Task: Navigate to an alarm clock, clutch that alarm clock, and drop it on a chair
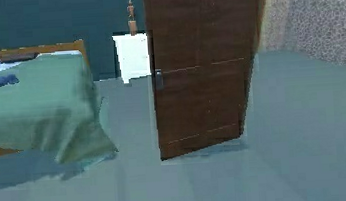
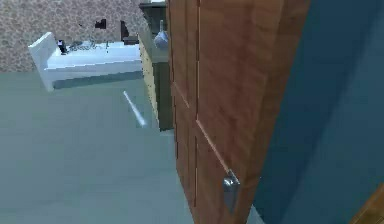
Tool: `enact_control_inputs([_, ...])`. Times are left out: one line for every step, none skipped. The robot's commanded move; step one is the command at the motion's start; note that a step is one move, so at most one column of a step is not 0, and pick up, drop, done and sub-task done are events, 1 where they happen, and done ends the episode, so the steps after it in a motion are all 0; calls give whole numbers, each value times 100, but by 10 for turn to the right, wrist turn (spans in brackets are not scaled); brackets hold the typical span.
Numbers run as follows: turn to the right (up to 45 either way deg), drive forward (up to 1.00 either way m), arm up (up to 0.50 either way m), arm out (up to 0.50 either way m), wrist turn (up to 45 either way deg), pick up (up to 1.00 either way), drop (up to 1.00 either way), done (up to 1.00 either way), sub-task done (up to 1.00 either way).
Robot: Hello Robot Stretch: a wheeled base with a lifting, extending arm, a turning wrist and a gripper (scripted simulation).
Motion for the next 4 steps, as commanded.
enact_control_inputs([450,0,0,0,0,0,0,0,0])
enact_control_inputs([90,0,0,0,0,0,0,0,0])
enact_control_inputs([0,100,0,0,0,0,0,0,0])
enact_control_inputs([30,0,0,0,0,0,0,0,0])
